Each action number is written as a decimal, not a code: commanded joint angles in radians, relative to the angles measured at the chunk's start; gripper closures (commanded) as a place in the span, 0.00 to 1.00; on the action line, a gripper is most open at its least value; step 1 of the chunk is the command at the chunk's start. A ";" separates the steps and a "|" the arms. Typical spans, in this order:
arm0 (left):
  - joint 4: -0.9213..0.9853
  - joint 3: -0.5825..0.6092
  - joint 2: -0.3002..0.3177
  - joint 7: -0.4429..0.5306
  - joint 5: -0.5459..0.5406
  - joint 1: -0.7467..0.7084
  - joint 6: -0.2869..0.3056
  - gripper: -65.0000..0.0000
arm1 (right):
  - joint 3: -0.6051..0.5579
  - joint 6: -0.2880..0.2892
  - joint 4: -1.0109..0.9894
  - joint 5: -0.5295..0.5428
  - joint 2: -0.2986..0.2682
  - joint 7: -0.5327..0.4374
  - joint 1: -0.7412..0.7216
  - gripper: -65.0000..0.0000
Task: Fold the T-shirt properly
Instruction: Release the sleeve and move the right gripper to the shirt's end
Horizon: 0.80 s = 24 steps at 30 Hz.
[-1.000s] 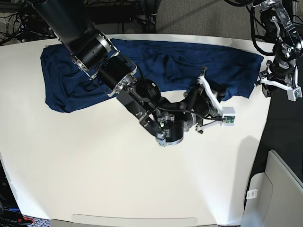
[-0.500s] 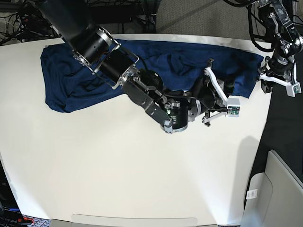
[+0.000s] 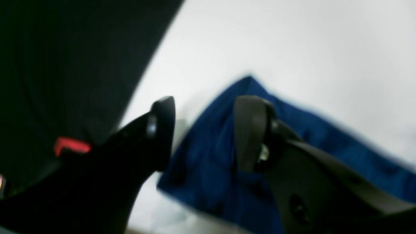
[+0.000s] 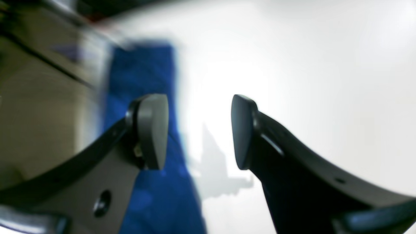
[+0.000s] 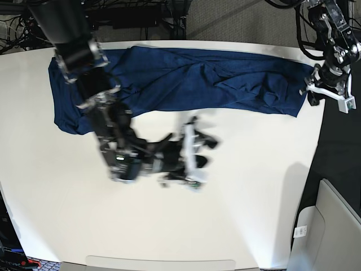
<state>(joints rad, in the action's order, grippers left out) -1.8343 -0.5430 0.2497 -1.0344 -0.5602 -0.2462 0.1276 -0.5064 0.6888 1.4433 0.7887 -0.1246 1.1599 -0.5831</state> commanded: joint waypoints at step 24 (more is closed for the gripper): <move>0.107 0.050 0.115 -0.157 -0.005 0.066 0.004 0.40 | 0.412 0.009 0.460 0.038 -0.450 -0.022 0.501 0.64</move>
<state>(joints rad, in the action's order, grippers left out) -1.7153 -0.4931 0.3462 -1.1954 -0.5598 -0.1883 0.1284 -0.1047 0.6926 1.8877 0.8112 -0.5610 1.1587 -0.0689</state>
